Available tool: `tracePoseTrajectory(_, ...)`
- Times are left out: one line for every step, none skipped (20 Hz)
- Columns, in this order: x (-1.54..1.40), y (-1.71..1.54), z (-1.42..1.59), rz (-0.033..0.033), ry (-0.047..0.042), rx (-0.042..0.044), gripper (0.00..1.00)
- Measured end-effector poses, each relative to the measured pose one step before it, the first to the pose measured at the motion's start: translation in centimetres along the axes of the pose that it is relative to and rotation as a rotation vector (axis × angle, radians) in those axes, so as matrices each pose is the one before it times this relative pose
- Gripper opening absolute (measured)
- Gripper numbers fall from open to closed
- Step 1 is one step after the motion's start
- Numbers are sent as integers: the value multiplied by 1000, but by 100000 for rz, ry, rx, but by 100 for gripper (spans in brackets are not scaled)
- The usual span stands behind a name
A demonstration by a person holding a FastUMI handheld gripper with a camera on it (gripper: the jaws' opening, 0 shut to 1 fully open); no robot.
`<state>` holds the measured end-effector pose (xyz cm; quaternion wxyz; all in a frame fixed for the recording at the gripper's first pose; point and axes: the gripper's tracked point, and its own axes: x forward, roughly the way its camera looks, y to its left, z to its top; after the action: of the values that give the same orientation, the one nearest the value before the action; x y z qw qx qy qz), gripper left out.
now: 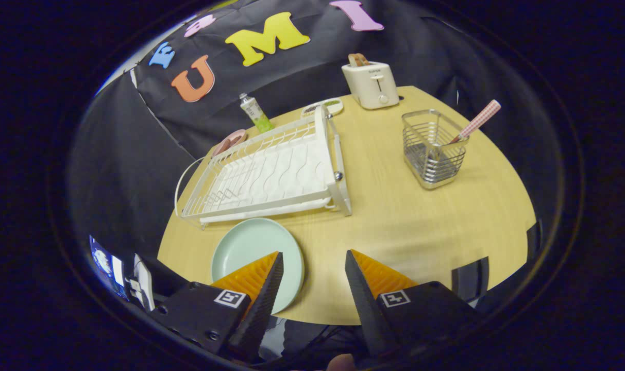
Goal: Take the plate from the dish rack, then take the spoon from the basket and place it into the plate.
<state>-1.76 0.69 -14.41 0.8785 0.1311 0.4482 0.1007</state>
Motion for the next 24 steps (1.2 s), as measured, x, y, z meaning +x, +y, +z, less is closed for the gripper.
tracePoseTrajectory(-521, -772, 480, -1007, -3394, -1276, 83)
tracePoseTrajectory(-515, -1336, 632, -2567, -4117, -1834, 86)
tracePoseTrajectory(-492, -1497, 771, -3081, -5007, -2667, 88)
tracePoseTrajectory(-347, -1550, 952, -3584, -6110, -3492, 88)
tracePoseTrajectory(-366, -1670, 1146, -4155, -7084, -3562, 88)
tracePoseTrajectory(-147, -1630, 1088, -4207, -6927, -3492, 88)
tracePoseTrajectory(21, -1586, 890, -4080, -5935, -2625, 91)
tracePoseTrajectory(218, -1430, 495, -2905, -4618, -1055, 93)
tracePoseTrajectory(402, -1205, 384, -1904, -3333, 195, 96)
tracePoseTrajectory(598, -1135, 273, -1230, -2437, 902, 97)
tracePoseTrajectory(615, -1069, 117, -882, -1630, 1284, 97)
tracePoseTrajectory(1020, -716, 168, -140, -1360, 1793, 96)
tracePoseTrajectory(982, -563, 93, 280, -1121, 795, 96)
tracePoseTrajectory(1172, -508, 97, 372, -1029, 979, 96)
tracePoseTrajectory(1222, -650, 200, -547, -572, 1874, 96)
tracePoseTrajectory(1276, -507, 213, -213, -625, 2263, 96)
tracePoseTrajectory(1115, -344, 208, -22, -5, 2126, 94)
tracePoseTrajectory(1064, -515, 192, -646, 251, 2261, 92)
tracePoseTrajectory(814, -167, 79, 6, 1015, 2006, 91)
tracePoseTrajectory(654, 37, 44, 89, 833, 404, 89)
tracePoseTrajectory(477, 113, 96, 666, 547, -176, 80)
tracePoseTrajectory(508, 101, -72, 343, 1173, -299, 77)
tracePoseTrajectory(299, 192, 10, 868, 771, 477, 71)
tracePoseTrajectory(221, 136, 200, 619, 677, 655, 68)
